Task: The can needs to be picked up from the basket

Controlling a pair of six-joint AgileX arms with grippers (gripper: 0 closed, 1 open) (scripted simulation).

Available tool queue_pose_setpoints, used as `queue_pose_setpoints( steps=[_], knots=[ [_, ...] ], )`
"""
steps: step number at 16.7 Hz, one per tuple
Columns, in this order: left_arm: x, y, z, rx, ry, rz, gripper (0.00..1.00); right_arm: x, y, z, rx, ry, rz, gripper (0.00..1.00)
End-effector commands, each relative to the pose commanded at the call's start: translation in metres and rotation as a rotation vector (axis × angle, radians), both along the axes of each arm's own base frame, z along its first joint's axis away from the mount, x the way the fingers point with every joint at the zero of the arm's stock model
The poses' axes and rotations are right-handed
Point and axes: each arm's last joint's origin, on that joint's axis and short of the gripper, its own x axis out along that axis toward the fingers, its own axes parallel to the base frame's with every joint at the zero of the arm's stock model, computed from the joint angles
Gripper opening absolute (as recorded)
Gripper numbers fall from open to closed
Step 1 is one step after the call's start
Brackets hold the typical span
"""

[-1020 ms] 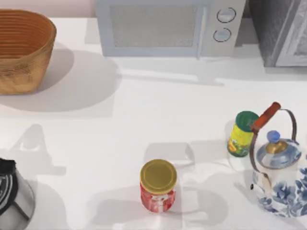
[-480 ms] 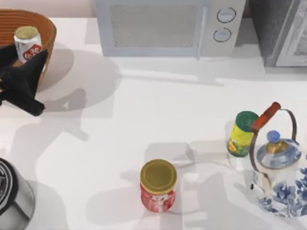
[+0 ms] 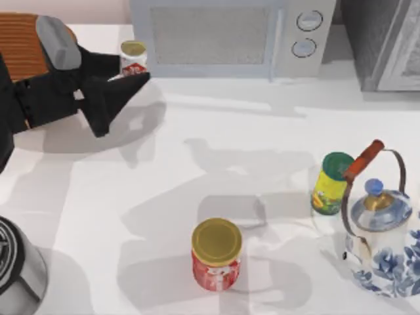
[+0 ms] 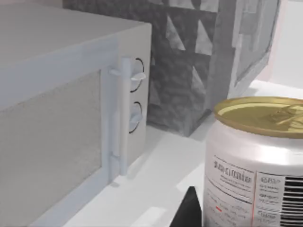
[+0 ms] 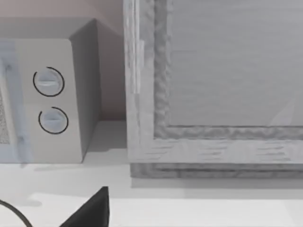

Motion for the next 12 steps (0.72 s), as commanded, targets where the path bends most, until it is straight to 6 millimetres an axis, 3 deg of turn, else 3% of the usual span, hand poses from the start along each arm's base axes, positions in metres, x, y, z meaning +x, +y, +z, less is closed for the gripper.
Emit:
queue_pose_setpoints(
  steps=[3,7,10,12],
  knots=[
    [0.03,-0.011,-0.051,-0.013,0.004,-0.171,0.0,0.0,0.0,0.0,0.0,0.0,0.0,1.0],
    [0.048,-0.024,-0.109,-0.025,-0.02,-0.352,0.0,0.0,0.0,0.0,0.0,0.0,0.0,1.0],
    [0.053,-0.031,-0.137,-0.029,-0.052,-0.451,0.0,0.0,0.0,0.0,0.0,0.0,0.0,1.0],
    [0.054,-0.033,-0.145,-0.031,-0.064,-0.484,0.0,0.0,0.0,0.0,0.0,0.0,0.0,1.0]
  ],
)
